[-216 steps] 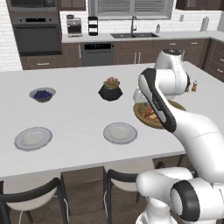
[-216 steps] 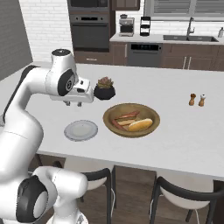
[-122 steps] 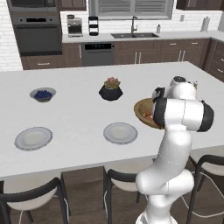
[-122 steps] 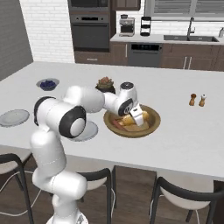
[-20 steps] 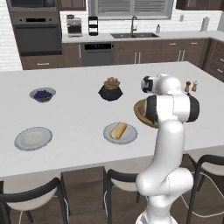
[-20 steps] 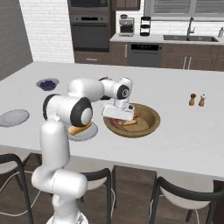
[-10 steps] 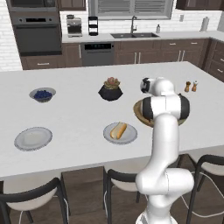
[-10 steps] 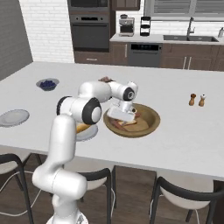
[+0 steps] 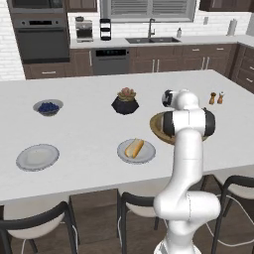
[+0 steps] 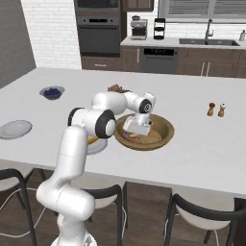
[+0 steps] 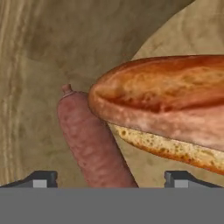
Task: Place one bun and one sausage from the bowl on each plate.
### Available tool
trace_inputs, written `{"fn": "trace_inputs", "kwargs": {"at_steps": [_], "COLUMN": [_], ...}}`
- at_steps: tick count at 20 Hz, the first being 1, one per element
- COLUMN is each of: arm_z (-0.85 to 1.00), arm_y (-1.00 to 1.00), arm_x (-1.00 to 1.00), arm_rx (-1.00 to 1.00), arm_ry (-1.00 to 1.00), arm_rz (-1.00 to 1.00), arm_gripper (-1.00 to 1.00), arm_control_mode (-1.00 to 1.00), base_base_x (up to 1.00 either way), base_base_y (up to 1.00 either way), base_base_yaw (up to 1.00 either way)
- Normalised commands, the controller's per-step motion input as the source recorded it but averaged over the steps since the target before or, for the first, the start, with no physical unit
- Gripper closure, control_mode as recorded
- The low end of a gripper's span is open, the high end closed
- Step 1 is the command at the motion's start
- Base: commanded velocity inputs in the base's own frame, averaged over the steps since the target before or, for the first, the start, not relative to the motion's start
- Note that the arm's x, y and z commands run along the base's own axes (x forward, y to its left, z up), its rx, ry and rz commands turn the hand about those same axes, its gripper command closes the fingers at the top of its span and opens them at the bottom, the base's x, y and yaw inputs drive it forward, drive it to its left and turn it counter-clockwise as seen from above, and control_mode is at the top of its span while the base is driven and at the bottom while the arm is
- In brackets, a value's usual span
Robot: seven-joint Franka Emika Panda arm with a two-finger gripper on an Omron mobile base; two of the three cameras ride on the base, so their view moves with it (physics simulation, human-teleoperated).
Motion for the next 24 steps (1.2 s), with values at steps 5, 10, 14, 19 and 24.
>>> {"fn": "trace_inputs", "kwargs": {"at_steps": [5, 10, 14, 19, 24], "arm_z": [-0.4, -0.74, -0.55, 0.02, 0.9], "arm_y": [0.0, 0.14, 0.31, 0.08, 0.04], "arm_x": [-0.17, -0.67, -0.12, 0.04, 0.0], "arm_rx": [0.04, 0.0, 0.0, 0.0, 0.02], "arm_ry": [-0.17, -0.23, -0.19, -0.04, -0.11], "arm_rz": [0.08, 0.01, 0.0, -0.04, -0.09], "arm_gripper": [-1.0, -1.0, 1.0, 1.0, 1.0], "arm_control_mode": [-1.0, -1.0, -1.0, -1.0, -1.0], "base_base_x": [0.0, 0.0, 0.0, 0.0, 0.0], "base_base_y": [0.0, 0.0, 0.0, 0.0, 0.0], "base_base_yaw": [0.0, 0.0, 0.0, 0.0, 0.0]}}
